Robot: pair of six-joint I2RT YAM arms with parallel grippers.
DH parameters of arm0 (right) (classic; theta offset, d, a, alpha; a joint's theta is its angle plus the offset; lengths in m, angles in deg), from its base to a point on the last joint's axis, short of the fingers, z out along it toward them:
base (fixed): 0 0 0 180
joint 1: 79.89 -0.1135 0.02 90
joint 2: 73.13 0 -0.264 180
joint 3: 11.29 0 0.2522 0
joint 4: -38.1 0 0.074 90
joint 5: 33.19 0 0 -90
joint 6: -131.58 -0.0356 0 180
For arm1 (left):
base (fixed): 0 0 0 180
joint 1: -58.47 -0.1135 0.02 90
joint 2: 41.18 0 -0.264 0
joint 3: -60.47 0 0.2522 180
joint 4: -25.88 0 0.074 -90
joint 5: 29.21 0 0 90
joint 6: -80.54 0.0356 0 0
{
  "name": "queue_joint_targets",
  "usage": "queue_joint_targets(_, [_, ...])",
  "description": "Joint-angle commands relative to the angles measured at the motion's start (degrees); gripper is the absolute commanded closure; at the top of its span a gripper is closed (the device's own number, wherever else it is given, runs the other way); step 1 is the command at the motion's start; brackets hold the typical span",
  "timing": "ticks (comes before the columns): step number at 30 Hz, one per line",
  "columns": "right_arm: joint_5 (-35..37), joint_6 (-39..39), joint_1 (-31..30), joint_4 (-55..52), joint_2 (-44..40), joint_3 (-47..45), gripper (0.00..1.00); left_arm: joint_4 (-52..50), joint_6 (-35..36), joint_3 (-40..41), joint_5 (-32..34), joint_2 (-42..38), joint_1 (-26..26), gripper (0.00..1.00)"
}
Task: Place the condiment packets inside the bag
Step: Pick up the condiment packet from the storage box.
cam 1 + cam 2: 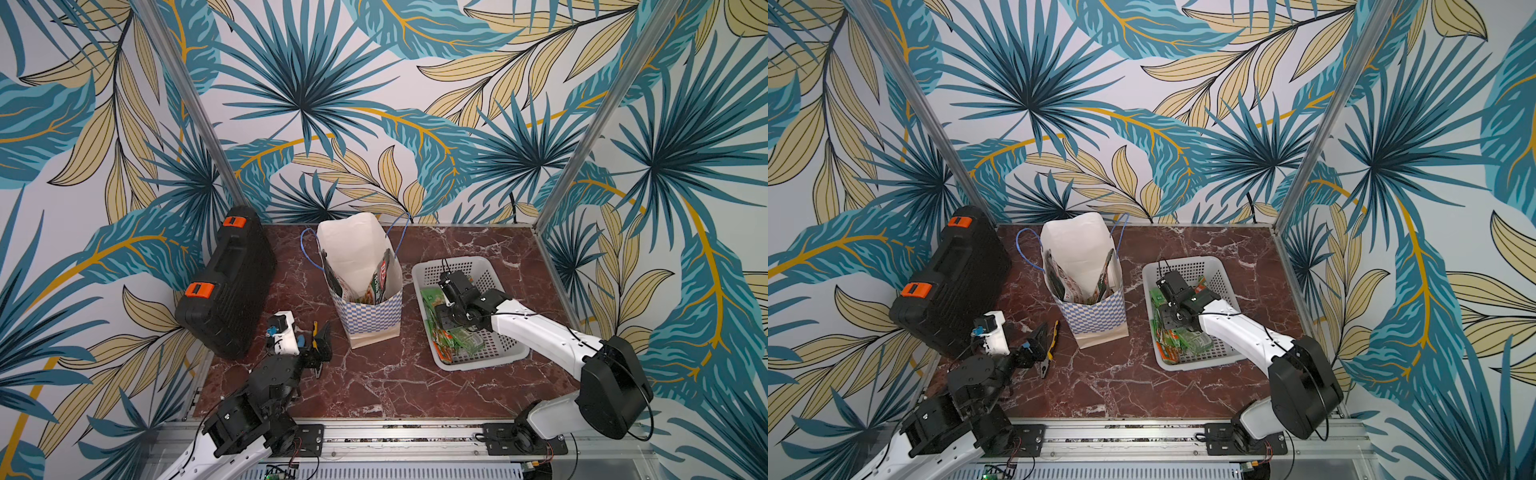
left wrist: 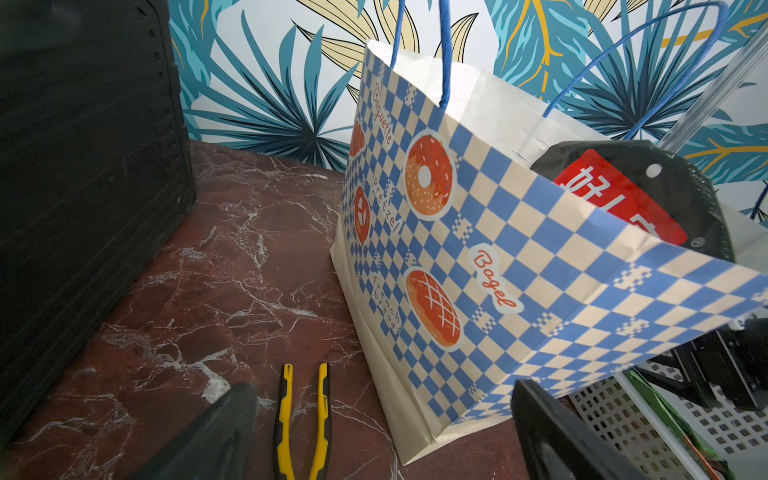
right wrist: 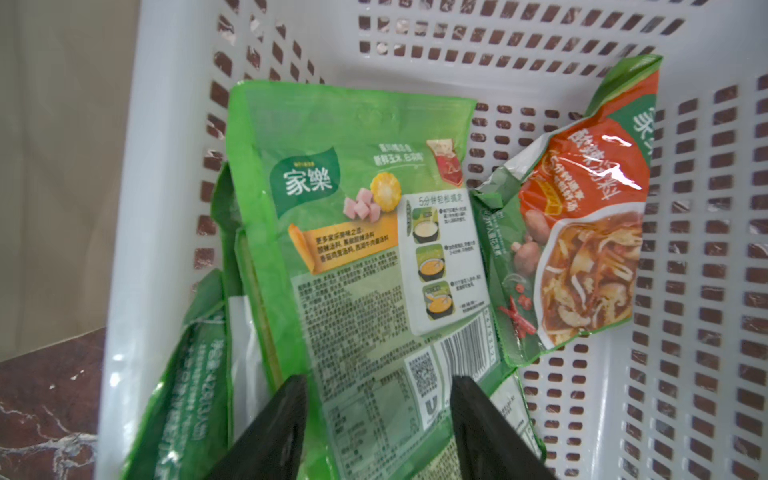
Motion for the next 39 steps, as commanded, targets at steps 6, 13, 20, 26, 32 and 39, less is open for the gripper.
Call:
queue_joint_targets(6, [4.03,2.03,-3.31,-1.57,2.42,1.76,0.39,1.71,0.72,1.84,-0.34,-0.15,0.13,0.00])
queue_joint_targets(13, [10.67,2.34,-5.91,-3.54,4.85,3.44,0.39,1.71,0.79,1.84,-0.34,-0.15,0.06,0.00])
queue_joint_targets(20, [18.66,0.50,-6.03,-6.01,6.18,4.70,0.54,1.77,0.81,1.91,-0.34,-0.15,0.11,0.00])
queue_joint_targets(26, [20.71,-0.20,-6.02,-7.49,5.81,6.12,0.62,1.56,0.79,1.75,-0.31,-0.14,0.05,0.00])
queue_joint_targets(32, [21.35,-0.60,-5.10,-7.90,5.05,6.55,0.69,1.54,0.72,1.75,-0.43,-0.15,0.06,0.00])
queue_joint_targets(39, [20.72,-0.14,-4.21,-8.83,3.86,6.39,0.70,1.48,0.72,1.66,-0.43,-0.15,0.06,0.00])
